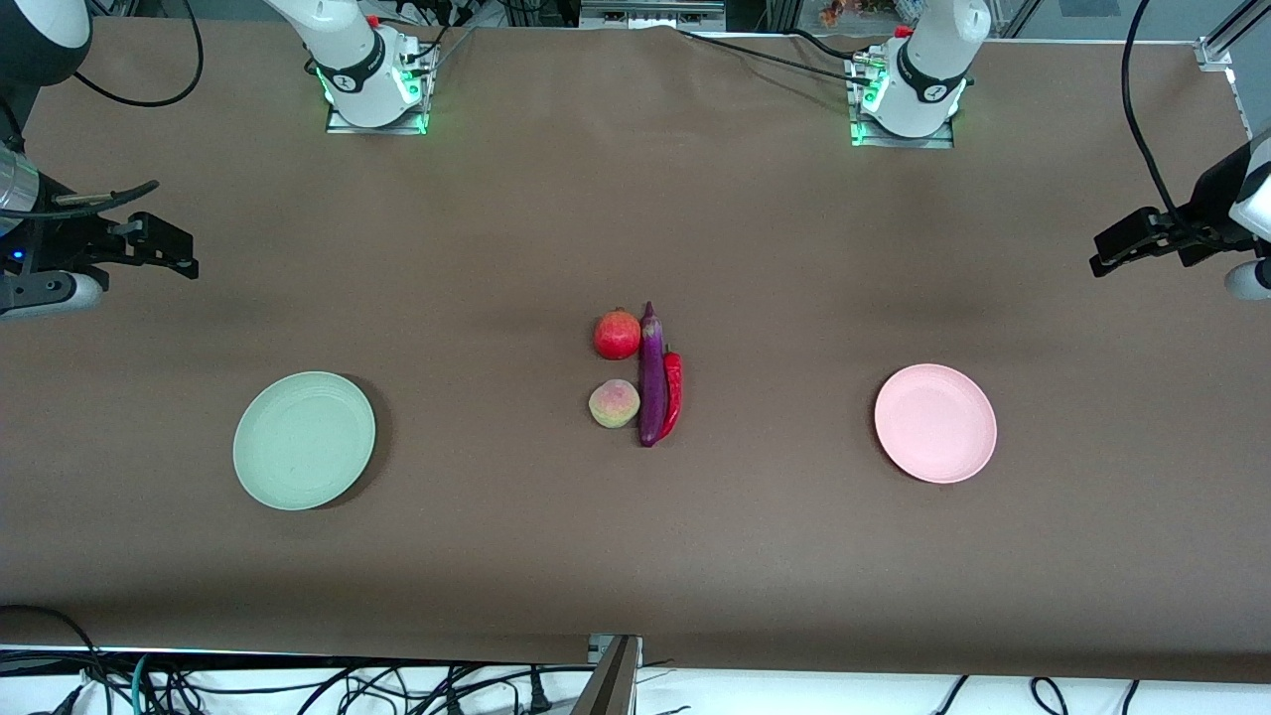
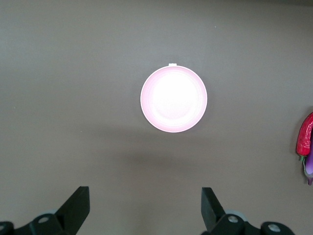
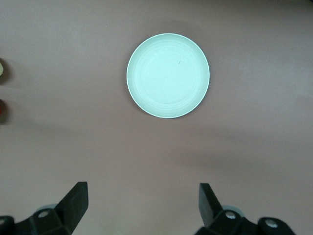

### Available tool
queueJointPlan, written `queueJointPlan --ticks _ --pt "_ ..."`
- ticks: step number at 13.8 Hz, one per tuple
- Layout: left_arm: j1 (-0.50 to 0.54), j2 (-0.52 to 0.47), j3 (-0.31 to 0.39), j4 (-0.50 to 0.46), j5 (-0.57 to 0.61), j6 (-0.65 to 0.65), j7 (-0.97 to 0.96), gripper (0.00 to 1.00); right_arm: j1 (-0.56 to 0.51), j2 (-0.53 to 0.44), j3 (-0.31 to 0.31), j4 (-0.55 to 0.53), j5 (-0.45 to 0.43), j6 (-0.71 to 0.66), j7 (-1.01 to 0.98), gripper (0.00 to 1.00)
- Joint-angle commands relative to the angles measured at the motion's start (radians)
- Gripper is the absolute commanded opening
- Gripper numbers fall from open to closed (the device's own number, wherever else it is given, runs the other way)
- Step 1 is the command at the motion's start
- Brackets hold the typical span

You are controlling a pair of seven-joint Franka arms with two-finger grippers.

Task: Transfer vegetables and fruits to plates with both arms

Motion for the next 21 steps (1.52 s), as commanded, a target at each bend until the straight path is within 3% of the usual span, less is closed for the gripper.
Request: queueJointPlan --ticks 1,21 --pt "-0.011 0.012 0.009 0.031 0.013 -0.015 -0.009 1.0 0.013 0.008 -0.007 0.015 0.003 -0.009 -0.009 1.0" --pt "-0.011 0.012 0.009 0.031 0.013 -0.015 -0.009 1.0 0.018 0.022 -0.004 0.031 0.0 -0.026 0.003 1.0"
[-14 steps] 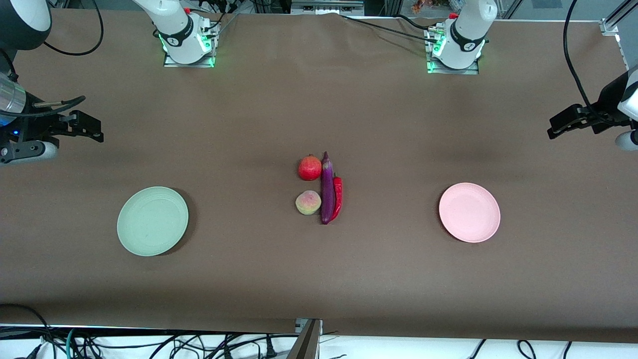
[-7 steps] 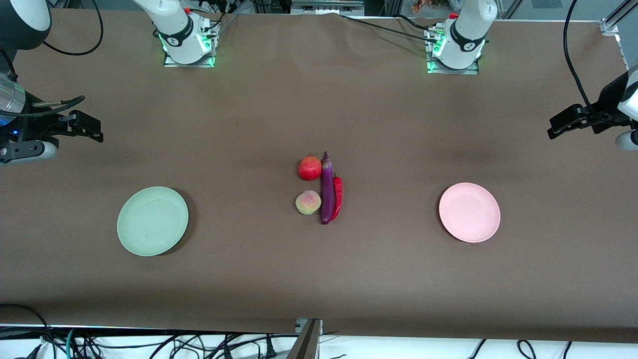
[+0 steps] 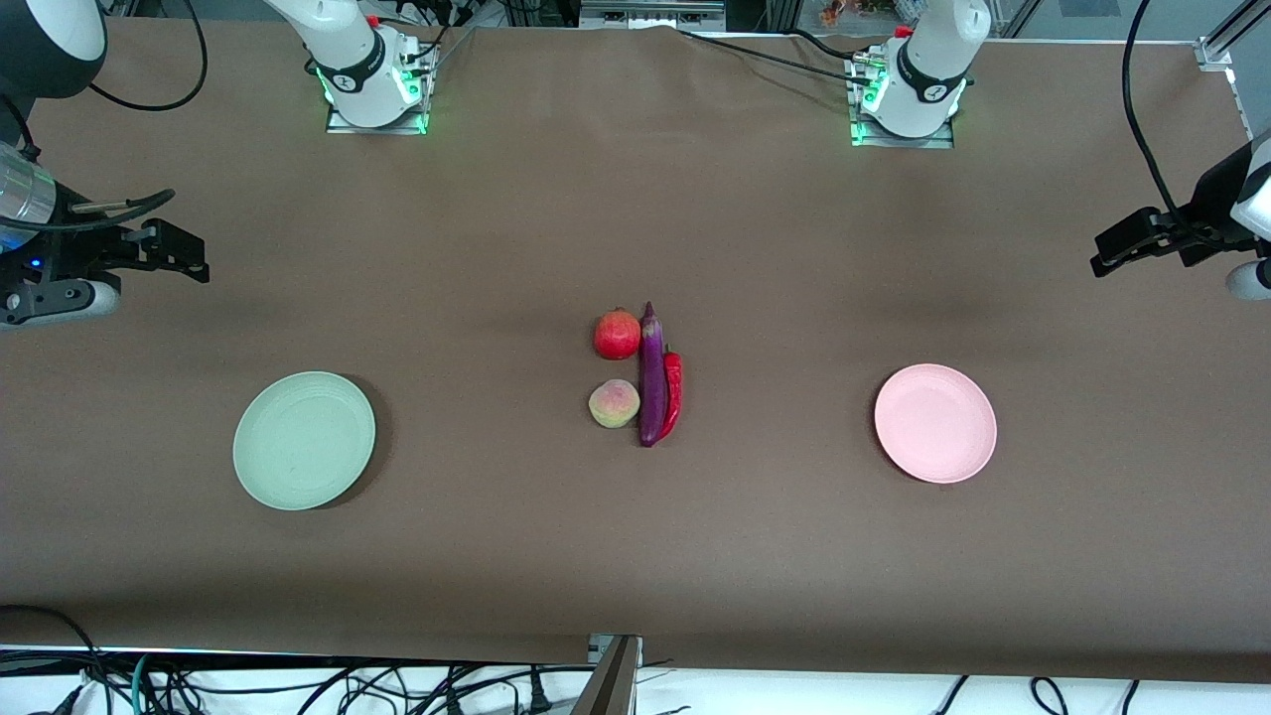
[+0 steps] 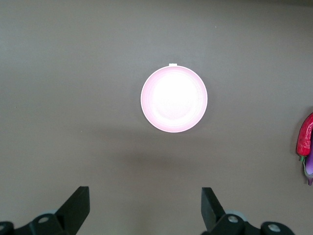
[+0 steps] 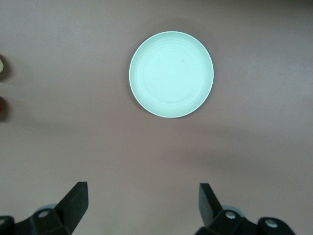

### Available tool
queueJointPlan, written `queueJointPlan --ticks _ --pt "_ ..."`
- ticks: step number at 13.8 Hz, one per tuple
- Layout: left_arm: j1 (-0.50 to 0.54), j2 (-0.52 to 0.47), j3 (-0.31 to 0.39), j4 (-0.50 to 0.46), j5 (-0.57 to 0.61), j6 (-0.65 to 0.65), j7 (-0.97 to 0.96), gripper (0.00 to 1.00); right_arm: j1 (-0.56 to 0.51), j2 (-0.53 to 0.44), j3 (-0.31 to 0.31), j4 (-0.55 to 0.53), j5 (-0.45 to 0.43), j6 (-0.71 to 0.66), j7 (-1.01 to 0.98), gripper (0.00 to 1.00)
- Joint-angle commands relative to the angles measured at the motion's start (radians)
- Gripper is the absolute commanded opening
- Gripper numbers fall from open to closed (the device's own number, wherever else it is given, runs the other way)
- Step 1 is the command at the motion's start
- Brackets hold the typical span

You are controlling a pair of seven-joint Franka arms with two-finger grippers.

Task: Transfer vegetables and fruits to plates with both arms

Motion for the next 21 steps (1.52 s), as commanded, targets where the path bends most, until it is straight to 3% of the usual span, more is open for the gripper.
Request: queueJointPlan --ticks 1,21 --pt "-0.011 0.012 0.008 0.031 0.012 -0.017 -0.009 1.0 0.003 0.009 -0.002 0.029 0.0 -0.025 0.003 1.0" --pt "-0.011 0.012 0.008 0.031 0.012 -0.017 -0.01 1.0 0.001 0.011 -0.002 0.029 0.002 -0.015 0.028 1.0"
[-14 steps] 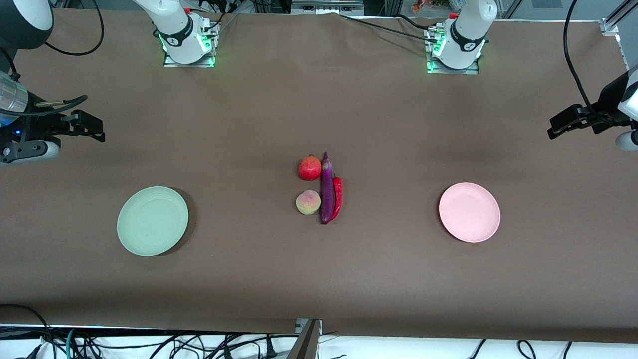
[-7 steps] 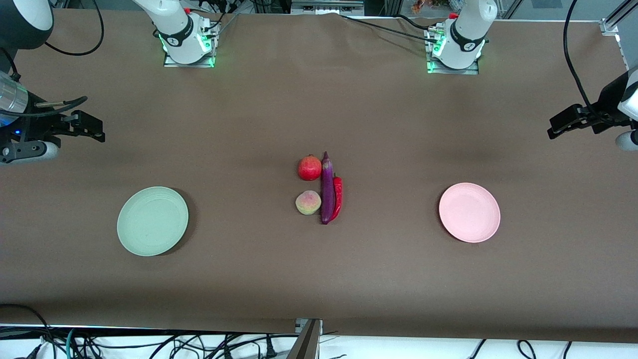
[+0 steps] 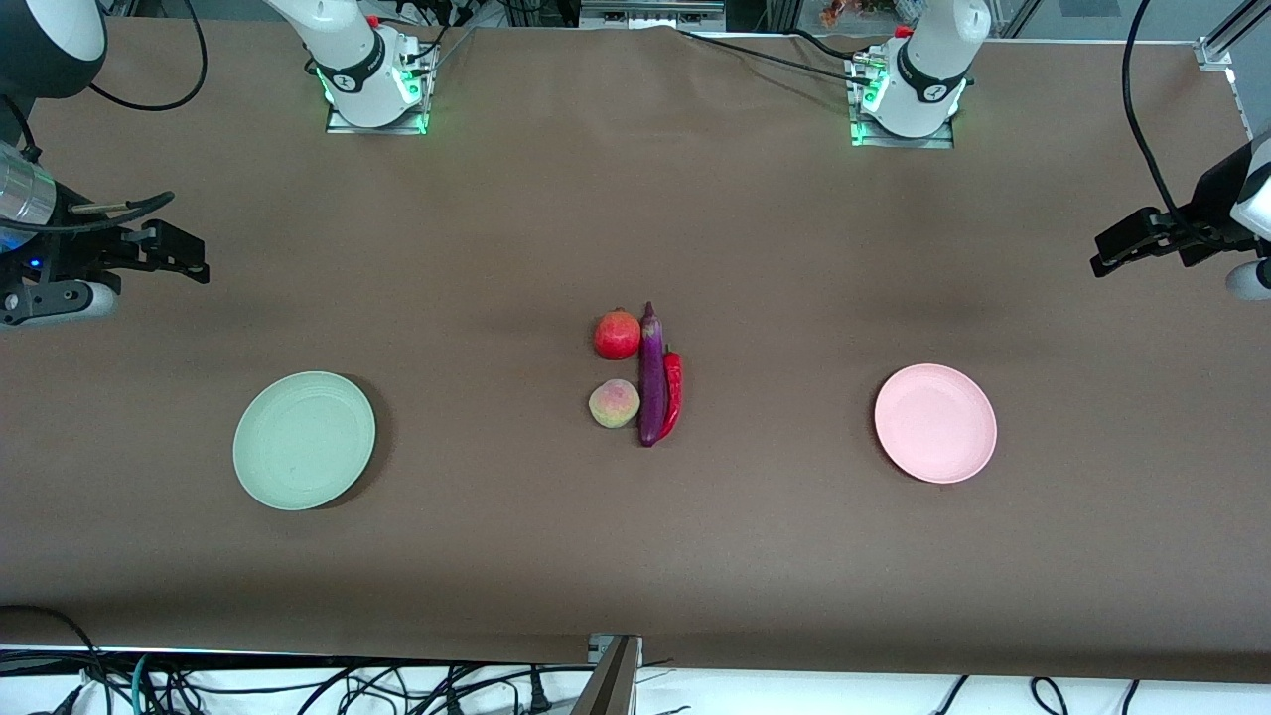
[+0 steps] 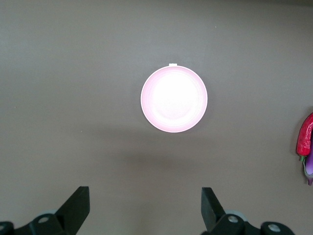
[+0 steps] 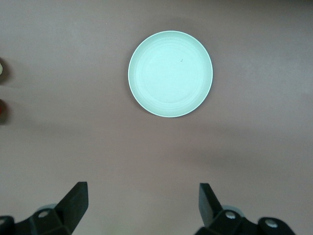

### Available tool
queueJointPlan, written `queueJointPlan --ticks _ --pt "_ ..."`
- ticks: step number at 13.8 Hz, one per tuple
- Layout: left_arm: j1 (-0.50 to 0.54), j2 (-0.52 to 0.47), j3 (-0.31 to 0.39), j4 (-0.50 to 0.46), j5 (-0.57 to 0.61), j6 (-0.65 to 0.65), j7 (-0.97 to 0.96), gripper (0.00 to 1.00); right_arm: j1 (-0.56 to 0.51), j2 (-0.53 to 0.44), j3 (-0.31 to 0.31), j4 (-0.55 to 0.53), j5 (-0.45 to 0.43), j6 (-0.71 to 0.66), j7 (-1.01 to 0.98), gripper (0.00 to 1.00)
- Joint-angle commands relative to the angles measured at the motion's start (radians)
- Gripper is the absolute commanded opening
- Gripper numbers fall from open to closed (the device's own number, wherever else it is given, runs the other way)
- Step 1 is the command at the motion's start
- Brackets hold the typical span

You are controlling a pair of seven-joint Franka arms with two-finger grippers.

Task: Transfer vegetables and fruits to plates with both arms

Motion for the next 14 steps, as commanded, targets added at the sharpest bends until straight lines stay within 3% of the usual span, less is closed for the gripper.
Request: queueJointPlan --ticks 1,14 --pt "-0.011 0.012 0.008 0.031 0.012 -0.017 -0.01 1.0 0.001 0.011 -0.001 0.029 0.0 -0.013 0.009 1.0" --pt "-0.011 0.012 0.006 0.031 0.012 -0.017 -0.01 1.0 0.015 0.032 0.008 0.027 0.003 -0.002 0.01 1.0"
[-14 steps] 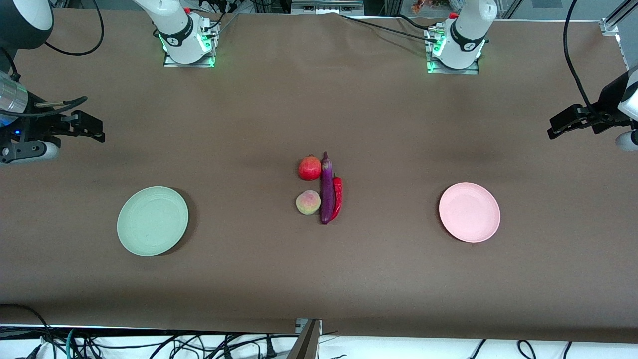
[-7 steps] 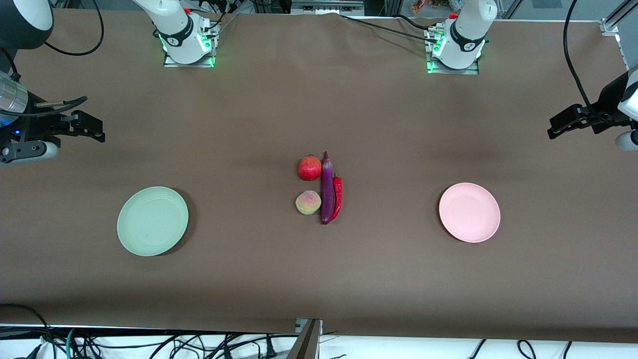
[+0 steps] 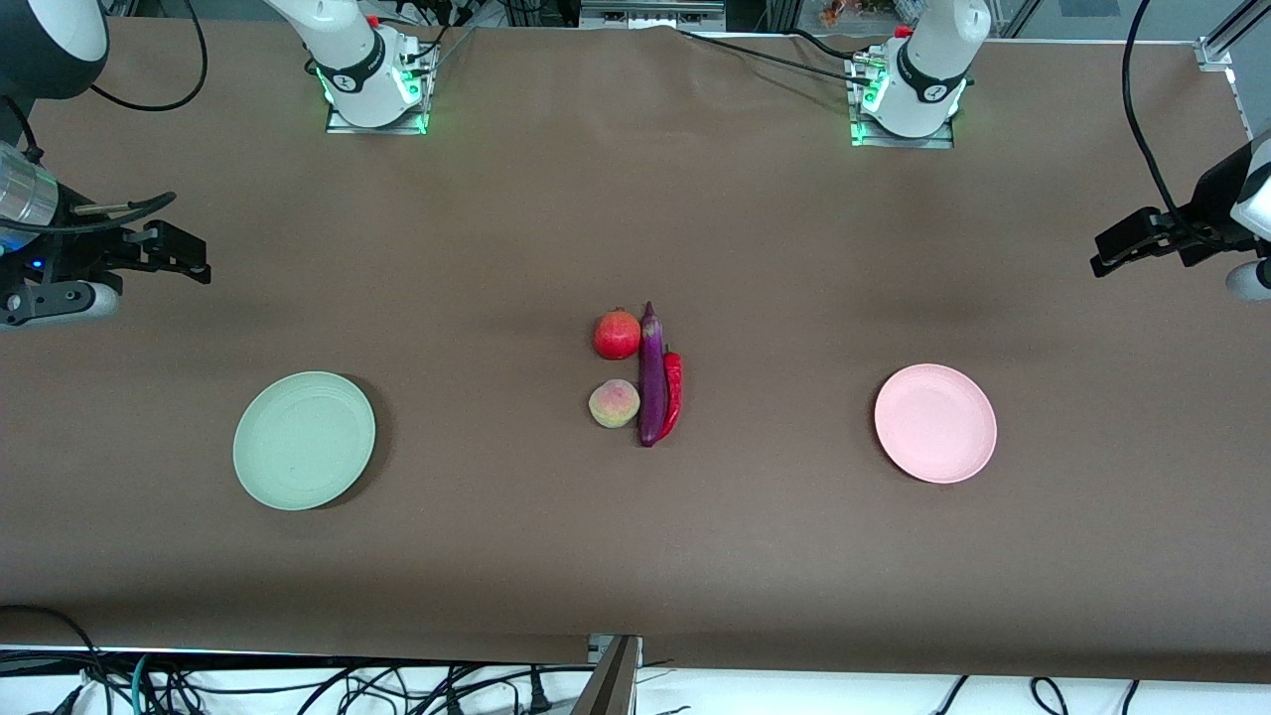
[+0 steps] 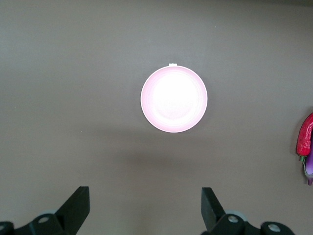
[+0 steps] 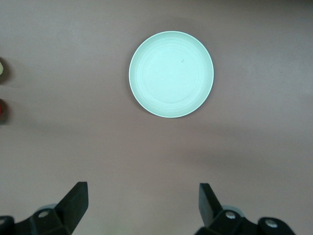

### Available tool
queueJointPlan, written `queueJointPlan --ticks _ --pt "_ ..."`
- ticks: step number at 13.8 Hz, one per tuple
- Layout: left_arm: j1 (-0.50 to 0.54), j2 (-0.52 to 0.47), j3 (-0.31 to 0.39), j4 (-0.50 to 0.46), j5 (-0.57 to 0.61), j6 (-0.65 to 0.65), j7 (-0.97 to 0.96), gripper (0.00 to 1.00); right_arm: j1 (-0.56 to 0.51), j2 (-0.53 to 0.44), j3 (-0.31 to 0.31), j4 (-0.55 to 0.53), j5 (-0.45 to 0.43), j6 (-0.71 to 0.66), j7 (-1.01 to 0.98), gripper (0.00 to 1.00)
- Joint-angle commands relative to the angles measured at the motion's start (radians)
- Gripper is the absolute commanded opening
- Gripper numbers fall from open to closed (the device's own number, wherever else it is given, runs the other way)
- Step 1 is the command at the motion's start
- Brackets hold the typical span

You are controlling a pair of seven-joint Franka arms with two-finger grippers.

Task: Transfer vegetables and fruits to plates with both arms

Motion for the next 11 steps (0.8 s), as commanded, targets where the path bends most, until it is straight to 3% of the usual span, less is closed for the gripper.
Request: queueJointPlan --ticks 1,11 --pt "-0.011 0.012 0.006 0.031 0.012 -0.017 -0.01 1.0 0.019 0.029 0.004 0.025 -0.002 0.008 0.009 1.0" --pt "-0.008 0.014 0.009 0.033 0.01 -0.015 -0.01 1.0 0.027 0.094 0.001 0.018 0.0 0.014 0.009 1.0"
